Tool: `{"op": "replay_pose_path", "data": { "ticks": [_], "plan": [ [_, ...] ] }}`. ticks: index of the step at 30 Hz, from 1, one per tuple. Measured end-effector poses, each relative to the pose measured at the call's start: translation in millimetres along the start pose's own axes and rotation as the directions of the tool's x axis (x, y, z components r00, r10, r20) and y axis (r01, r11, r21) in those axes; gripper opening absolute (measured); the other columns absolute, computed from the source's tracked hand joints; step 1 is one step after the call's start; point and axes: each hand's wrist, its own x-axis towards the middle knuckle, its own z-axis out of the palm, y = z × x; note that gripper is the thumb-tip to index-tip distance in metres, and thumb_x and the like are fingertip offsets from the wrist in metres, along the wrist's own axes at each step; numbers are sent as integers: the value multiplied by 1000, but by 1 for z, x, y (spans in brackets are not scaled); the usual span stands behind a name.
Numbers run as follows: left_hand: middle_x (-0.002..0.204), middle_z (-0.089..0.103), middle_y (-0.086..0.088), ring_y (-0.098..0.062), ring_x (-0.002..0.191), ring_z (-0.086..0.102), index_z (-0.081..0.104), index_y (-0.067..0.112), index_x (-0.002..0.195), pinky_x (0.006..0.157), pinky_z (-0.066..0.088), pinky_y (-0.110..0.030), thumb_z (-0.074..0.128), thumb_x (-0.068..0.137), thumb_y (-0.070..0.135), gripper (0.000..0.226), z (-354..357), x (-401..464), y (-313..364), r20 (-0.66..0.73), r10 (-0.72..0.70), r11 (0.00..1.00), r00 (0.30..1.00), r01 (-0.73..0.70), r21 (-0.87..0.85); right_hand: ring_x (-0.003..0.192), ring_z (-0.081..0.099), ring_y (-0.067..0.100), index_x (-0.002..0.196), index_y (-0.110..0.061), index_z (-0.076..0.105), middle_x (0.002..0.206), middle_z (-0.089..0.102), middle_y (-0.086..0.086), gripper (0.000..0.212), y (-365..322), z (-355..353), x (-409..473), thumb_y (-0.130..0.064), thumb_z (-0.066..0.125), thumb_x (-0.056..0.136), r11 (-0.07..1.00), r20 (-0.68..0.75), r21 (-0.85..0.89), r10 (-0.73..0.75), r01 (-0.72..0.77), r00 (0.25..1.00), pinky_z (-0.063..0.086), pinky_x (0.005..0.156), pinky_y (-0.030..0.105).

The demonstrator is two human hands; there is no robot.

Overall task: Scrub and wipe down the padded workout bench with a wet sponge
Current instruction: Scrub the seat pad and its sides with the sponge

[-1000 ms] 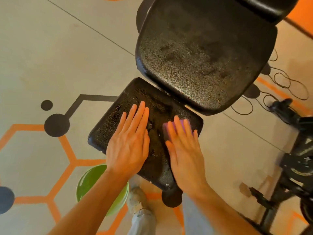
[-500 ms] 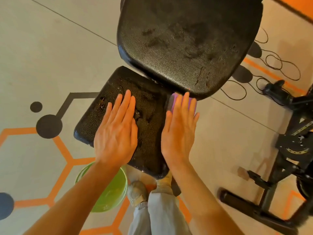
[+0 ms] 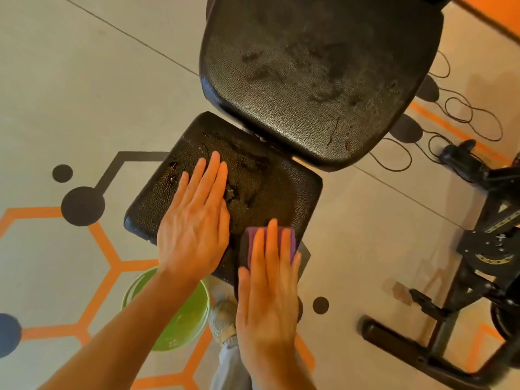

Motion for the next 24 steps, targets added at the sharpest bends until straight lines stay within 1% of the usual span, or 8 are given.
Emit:
{"op": "replay_pose_path", "data": {
  "ticks": [3, 6, 8, 12, 14, 18, 20, 24],
  "plan": [
    [163, 22, -8, -23, 151, 17, 27, 9, 154, 125, 12, -40, 30, 102, 24, 55, -1, -2, 0, 5, 0, 1000, 1000, 0, -4, 149, 6, 24, 151, -14, 23, 160, 14, 5, 52, 26, -2, 29, -33, 23, 102, 991, 72, -60, -118, 123, 990, 8, 120, 44],
    [164, 19, -6, -21, 152, 14, 24, 10, 155, 125, 9, -38, 28, 103, 26, 55, 1, -1, 0, 16, -14, 1000, 1000, 14, 19, 149, 0, 24, 153, -17, 15, 161, 8, 5, 53, 35, -8, 109, -32, 20, 102, 994, -32, -101, 34, -38, 999, 9, 120, 49],
    [164, 18, -7, -21, 152, 13, 23, 10, 155, 125, 10, -40, 27, 103, 28, 55, 0, 0, 0, 37, -13, 1000, 999, 12, 21, 149, -3, 24, 153, -20, 12, 162, 5, 5, 53, 25, -4, 102, -31, 21, 102, 991, -49, -100, 84, -89, 995, 7, 121, 49],
    [166, 8, -4, -22, 154, 2, 17, 17, 157, 125, 0, -39, 28, 103, 38, 59, -11, -3, -8, 34, -17, 1000, 999, 17, 1, 149, -1, 25, 152, -27, 16, 161, 8, 3, 51, 8, -11, 11, -35, 23, 102, 979, 143, -127, -142, 161, 979, 6, 120, 44],
    [166, 6, -2, -22, 154, -1, 16, 19, 158, 124, -6, -36, 27, 104, 40, 59, -20, -9, -22, 3, -98, 995, 995, 98, 14, 149, 0, 26, 153, -24, 15, 162, 7, 4, 52, 20, -10, 33, -35, 24, 102, 957, 158, -168, -209, 235, 965, 4, 120, 45],
    [166, 4, -3, -23, 154, -3, 12, 15, 158, 124, -7, -36, 19, 104, 40, 59, -23, -20, -48, 25, -146, 989, 989, 145, 41, 149, 4, 26, 153, -14, 16, 161, 11, 9, 53, 21, -5, 133, -32, 18, 102, 970, -16, -239, -48, 43, 999, 11, 120, 48],
    [166, 8, -5, -24, 154, 1, 14, 13, 158, 124, -6, -34, 20, 104, 37, 59, -21, -20, -49, 19, -136, 991, 991, 135, 18, 149, 4, 25, 152, -12, 16, 161, 11, 10, 54, 9, 1, 114, -30, 21, 102, 984, -35, -176, -24, 18, 999, 14, 120, 46],
    [164, 19, -8, -28, 152, 12, 23, 10, 156, 124, -4, -32, 26, 103, 30, 56, -22, -19, -47, -40, -152, 988, 988, 152, -7, 148, 12, 28, 150, -9, 24, 159, 18, 11, 55, -1, -8, 18, -34, 24, 101, 938, 169, -200, -253, 285, 953, 19, 117, 45]
  ]
}}
